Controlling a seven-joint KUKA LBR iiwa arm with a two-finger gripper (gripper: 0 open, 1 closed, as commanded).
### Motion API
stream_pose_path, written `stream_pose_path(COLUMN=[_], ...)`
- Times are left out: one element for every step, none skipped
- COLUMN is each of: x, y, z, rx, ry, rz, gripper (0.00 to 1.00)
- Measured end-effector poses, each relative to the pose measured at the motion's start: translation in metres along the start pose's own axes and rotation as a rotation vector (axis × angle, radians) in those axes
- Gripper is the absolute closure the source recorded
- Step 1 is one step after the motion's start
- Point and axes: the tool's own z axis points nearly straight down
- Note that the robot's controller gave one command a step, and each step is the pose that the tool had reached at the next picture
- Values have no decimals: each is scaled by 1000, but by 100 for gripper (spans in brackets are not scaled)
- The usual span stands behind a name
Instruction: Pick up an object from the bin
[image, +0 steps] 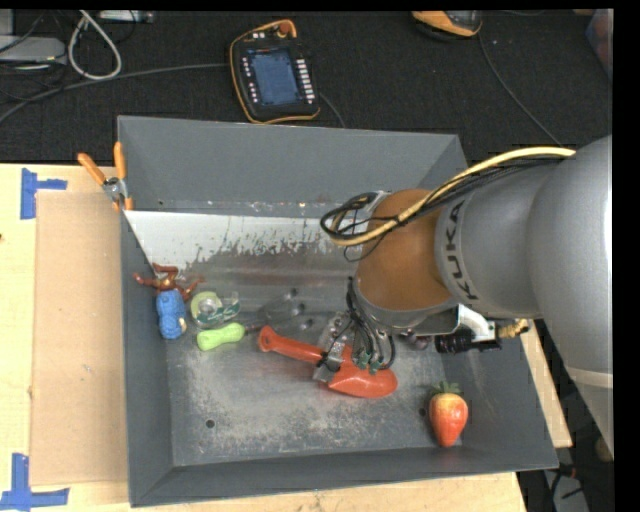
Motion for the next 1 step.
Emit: stream_pose_path(x=[1], y=[0], z=[-53], rx=[1], ry=[2], rz=[-2], gripper=[100])
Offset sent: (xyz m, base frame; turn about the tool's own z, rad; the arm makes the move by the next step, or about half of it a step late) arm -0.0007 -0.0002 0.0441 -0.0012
